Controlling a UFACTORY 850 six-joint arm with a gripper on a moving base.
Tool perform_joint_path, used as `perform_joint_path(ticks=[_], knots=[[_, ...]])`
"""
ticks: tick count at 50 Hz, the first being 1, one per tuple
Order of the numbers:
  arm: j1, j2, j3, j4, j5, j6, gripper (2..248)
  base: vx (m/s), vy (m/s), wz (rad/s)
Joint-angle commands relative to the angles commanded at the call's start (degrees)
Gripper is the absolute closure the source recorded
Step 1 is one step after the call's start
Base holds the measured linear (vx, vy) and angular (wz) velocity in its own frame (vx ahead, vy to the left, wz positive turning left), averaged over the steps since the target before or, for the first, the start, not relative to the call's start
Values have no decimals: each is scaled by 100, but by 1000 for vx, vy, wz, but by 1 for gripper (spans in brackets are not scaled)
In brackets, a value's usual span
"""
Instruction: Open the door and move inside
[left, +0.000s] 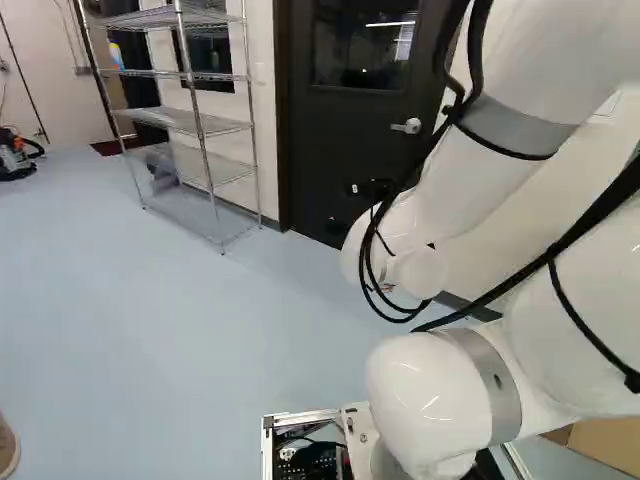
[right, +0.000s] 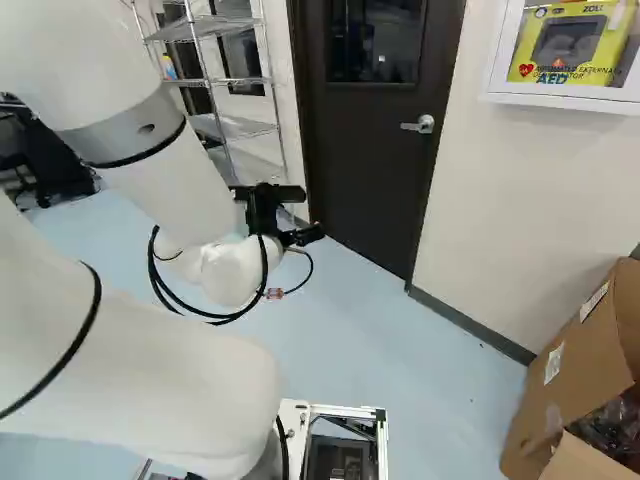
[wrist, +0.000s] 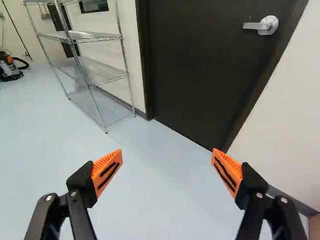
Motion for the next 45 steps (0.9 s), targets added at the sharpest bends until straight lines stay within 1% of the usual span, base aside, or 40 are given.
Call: perform_joint_path(ticks=[17, 33, 45], knots=[[0, 0, 0, 0, 0, 0, 3, 203, 90, -242], [0, 0, 0, 0, 0, 0, 3, 241, 87, -28], [0, 0, 0, 0, 0, 0, 3, 288, 48, -25]])
